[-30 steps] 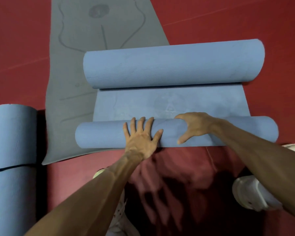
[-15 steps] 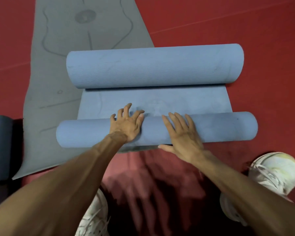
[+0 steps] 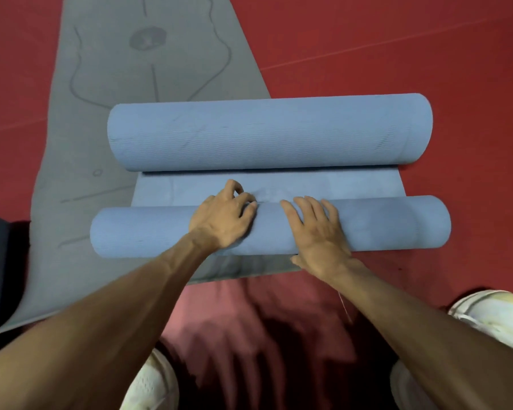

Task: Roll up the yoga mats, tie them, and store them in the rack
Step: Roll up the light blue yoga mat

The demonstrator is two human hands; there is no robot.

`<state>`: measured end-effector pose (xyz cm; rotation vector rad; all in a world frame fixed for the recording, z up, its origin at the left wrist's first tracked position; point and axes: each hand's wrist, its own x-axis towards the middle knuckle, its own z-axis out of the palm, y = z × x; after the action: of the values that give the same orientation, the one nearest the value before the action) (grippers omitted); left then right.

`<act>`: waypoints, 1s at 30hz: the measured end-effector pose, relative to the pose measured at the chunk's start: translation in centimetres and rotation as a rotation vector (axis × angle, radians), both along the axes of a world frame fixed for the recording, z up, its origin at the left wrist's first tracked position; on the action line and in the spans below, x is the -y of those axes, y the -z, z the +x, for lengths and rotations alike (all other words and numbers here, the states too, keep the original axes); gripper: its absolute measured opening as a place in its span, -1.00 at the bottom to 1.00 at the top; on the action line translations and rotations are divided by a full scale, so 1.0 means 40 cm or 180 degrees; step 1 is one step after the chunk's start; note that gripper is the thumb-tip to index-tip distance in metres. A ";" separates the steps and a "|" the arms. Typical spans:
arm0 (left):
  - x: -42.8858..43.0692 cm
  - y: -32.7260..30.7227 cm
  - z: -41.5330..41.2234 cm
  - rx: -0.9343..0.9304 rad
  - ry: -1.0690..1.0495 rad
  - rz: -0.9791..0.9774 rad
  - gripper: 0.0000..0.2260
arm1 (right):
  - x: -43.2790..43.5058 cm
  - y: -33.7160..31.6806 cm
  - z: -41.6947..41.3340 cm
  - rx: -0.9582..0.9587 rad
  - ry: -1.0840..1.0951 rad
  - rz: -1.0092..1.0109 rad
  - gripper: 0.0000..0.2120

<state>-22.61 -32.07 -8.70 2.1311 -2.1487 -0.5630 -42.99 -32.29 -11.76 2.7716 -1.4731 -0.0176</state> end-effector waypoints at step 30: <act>-0.245 0.029 -0.046 0.0874 0.0170 0.0379 -0.33 | 0.055 -0.077 -0.046 -0.0477 -0.0379 0.1681 0.09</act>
<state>-24.47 -22.27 -9.85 2.3416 -2.3729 -0.4338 -44.82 -34.48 -8.69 3.1532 -1.4307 -0.6947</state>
